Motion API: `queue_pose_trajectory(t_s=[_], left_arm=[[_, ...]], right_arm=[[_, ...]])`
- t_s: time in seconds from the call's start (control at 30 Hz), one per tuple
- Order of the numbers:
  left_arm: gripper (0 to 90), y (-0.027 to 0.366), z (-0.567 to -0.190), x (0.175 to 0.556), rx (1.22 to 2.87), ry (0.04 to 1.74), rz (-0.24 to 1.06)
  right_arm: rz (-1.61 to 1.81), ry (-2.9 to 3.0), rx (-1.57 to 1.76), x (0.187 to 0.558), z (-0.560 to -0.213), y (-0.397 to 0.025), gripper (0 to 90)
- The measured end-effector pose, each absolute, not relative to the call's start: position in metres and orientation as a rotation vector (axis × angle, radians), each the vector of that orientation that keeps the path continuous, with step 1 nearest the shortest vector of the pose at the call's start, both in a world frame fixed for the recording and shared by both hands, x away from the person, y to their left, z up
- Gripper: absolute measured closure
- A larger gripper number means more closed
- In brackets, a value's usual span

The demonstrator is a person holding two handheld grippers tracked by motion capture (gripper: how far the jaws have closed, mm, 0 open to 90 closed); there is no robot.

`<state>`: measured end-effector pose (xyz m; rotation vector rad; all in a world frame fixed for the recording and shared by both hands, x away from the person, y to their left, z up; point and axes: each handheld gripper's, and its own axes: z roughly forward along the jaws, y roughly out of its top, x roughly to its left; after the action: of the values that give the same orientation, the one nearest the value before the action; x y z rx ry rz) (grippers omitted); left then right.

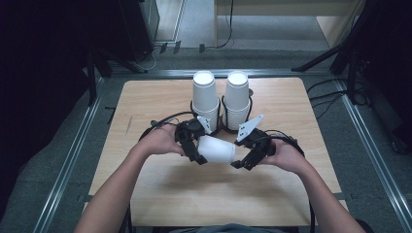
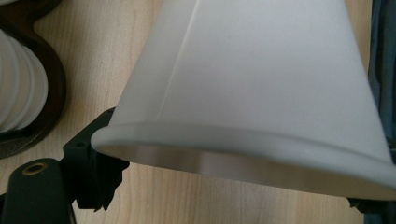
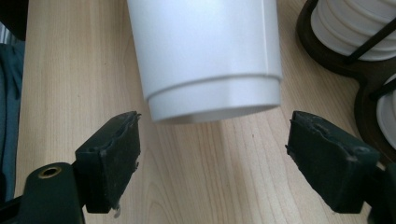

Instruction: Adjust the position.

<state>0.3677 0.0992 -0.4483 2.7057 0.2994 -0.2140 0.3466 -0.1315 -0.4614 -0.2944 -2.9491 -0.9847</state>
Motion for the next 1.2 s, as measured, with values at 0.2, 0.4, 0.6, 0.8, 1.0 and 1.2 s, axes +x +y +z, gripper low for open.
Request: queue_pose_trajectory(t_s=[0.2,0.4,0.6,0.8,1.0,1.2], left_arm=[[10.5,0.089,-0.455,0.37,2.729,0.287,-0.248],[10.4,0.079,-0.455,0.371,2.755,0.277,-0.27],[10.2,0.073,-0.454,0.369,2.743,0.272,-0.286],[9.8,0.07,-0.453,0.368,2.749,0.251,-0.274],[8.2,0.07,-0.454,0.364,2.731,0.225,-0.255],[0.0,0.074,-0.452,0.356,2.669,0.213,-0.108]], right_arm=[[-1.004,-2.946,-0.271,0.347,-0.462,-0.126,17.8],[-1.003,-2.944,-0.247,0.348,-0.464,-0.12,17.8],[-0.998,-2.944,-0.211,0.347,-0.465,-0.111,17.8],[-0.968,-2.947,-0.175,0.345,-0.469,-0.104,21.1],[-0.936,-2.932,-0.17,0.344,-0.468,-0.104,22.5],[-0.943,-2.94,-0.164,0.346,-0.465,-0.108,22.1]])
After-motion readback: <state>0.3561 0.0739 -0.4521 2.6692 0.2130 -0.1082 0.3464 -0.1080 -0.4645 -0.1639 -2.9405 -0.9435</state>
